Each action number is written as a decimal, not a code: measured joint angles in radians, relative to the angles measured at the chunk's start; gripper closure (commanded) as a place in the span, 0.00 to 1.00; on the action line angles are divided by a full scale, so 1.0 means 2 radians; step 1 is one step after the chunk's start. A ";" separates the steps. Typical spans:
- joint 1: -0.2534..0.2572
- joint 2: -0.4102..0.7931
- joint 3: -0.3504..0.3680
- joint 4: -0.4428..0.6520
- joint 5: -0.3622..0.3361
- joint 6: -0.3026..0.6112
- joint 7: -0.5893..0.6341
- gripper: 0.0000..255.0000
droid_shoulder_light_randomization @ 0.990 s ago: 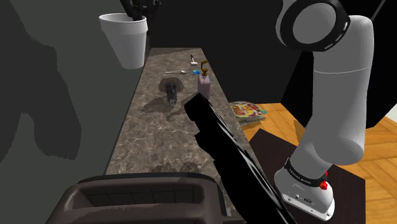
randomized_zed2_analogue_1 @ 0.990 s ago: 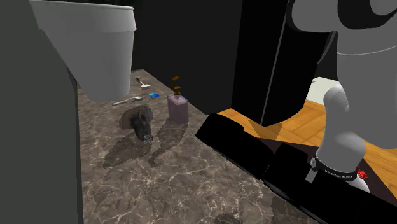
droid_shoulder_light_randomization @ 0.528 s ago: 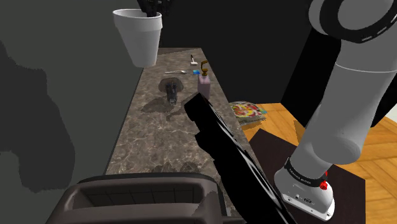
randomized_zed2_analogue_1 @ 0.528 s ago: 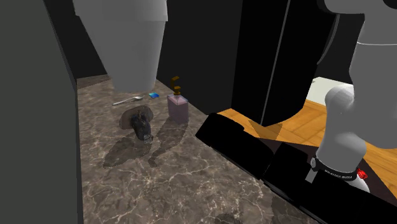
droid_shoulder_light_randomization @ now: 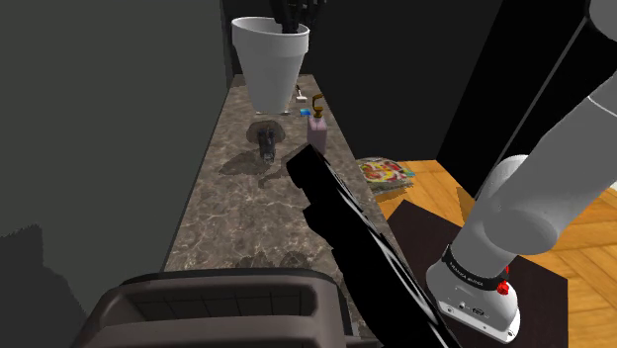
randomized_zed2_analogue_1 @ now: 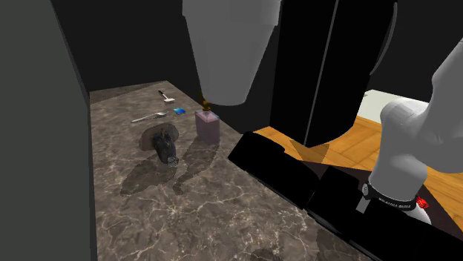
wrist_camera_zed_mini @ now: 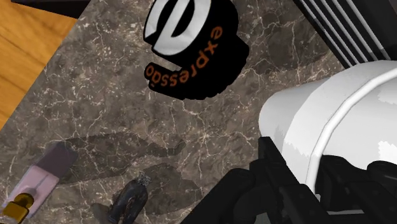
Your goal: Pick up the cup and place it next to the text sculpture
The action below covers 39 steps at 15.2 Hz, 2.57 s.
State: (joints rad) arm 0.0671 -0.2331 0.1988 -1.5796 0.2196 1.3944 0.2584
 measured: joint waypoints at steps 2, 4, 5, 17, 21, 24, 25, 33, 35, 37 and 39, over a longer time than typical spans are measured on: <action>-0.001 -0.043 -0.008 -0.045 0.007 0.000 -0.010 1.00; -0.002 -0.083 -0.016 -0.079 0.011 -0.007 -0.019 1.00; -0.002 -0.094 -0.018 -0.090 0.012 -0.007 -0.020 1.00; 0.000 -0.137 -0.014 -0.209 0.018 0.068 -0.036 1.00; 0.001 -0.145 -0.011 -0.242 0.020 0.093 -0.039 1.00; 0.002 -0.152 -0.010 -0.266 0.022 0.111 -0.043 1.00; 0.002 -0.152 -0.010 -0.273 0.023 0.118 -0.045 1.00; 0.003 -0.161 -0.006 -0.330 0.028 0.170 -0.055 1.00; 0.004 -0.164 -0.004 -0.345 0.031 0.183 -0.057 1.00; 0.004 -0.165 -0.004 -0.361 0.032 0.197 -0.060 1.00; 0.005 -0.164 -0.001 -0.372 0.039 0.214 -0.062 1.00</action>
State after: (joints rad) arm 0.0766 -0.5611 0.1961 -2.3243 0.2973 1.8215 0.1338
